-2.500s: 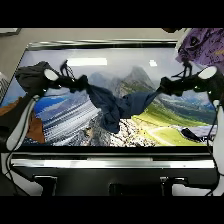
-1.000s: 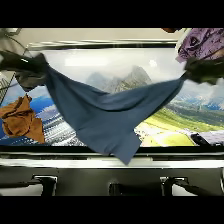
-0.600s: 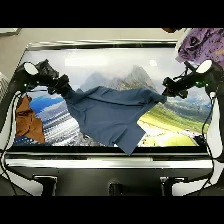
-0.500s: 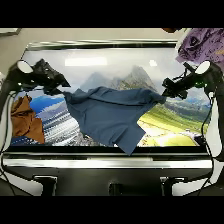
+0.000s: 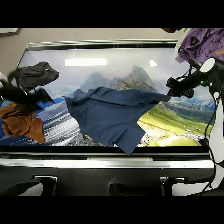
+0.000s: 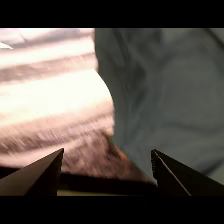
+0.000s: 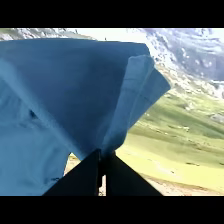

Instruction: Fold the clothes and pants, and hang the long-sleeved shirts on hangers.

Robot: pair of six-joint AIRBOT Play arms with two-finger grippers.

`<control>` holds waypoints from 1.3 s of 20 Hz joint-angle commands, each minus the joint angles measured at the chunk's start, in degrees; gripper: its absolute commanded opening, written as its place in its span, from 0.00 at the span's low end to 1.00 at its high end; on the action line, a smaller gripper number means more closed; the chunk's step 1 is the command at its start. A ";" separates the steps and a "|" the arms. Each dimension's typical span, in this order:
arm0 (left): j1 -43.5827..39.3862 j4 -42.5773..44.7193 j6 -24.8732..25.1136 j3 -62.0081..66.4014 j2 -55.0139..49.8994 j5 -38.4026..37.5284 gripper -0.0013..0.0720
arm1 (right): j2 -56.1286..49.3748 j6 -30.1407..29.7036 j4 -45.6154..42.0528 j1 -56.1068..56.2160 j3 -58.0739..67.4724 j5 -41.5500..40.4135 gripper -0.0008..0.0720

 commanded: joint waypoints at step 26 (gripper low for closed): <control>-39.60 -34.03 1.68 -32.85 -8.85 45.35 0.83 | 3.26 -0.48 0.00 0.00 -0.02 9.70 0.05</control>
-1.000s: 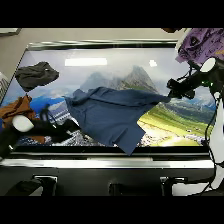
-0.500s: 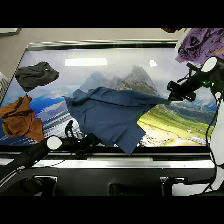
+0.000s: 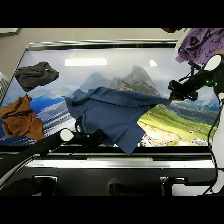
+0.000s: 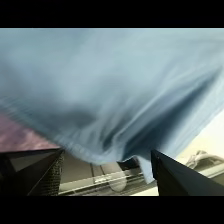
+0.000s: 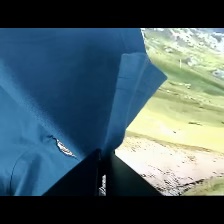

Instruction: Fold the clothes and pants, and hang the long-sleeved shirts on hangers.

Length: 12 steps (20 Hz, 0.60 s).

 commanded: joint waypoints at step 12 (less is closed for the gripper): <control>18.12 16.63 9.53 32.30 -0.48 -21.33 0.04 | 10.03 -4.81 3.39 0.00 0.00 -10.03 0.05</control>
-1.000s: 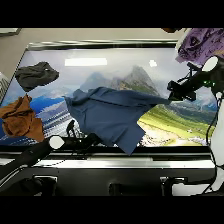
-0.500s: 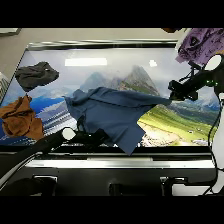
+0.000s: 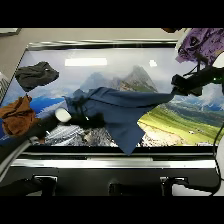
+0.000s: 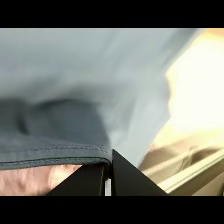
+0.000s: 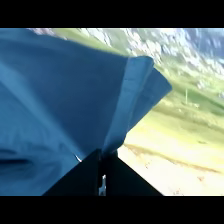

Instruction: Fold the clothes and pants, and hang the long-sleeved shirts on hangers.

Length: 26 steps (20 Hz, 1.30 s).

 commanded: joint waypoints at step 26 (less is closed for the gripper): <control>21.62 50.36 -4.52 47.74 23.41 -30.93 0.04 | 34.56 -2.56 -8.55 0.00 1.53 -10.38 0.05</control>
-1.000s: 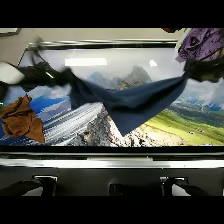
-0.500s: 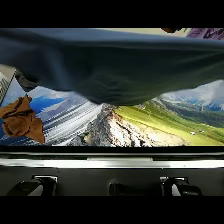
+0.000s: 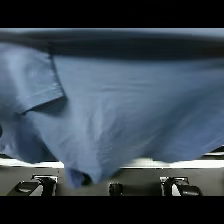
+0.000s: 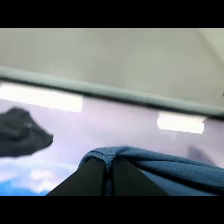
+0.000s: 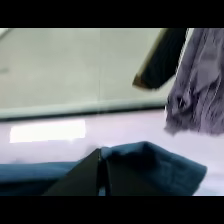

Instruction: Fold the clothes and pants, and hang the long-sleeved shirts on hangers.

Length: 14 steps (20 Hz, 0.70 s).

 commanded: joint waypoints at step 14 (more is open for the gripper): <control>0.92 -18.75 5.31 -8.68 -59.04 10.62 0.04 | -61.35 1.33 10.03 -0.02 0.00 -7.63 0.05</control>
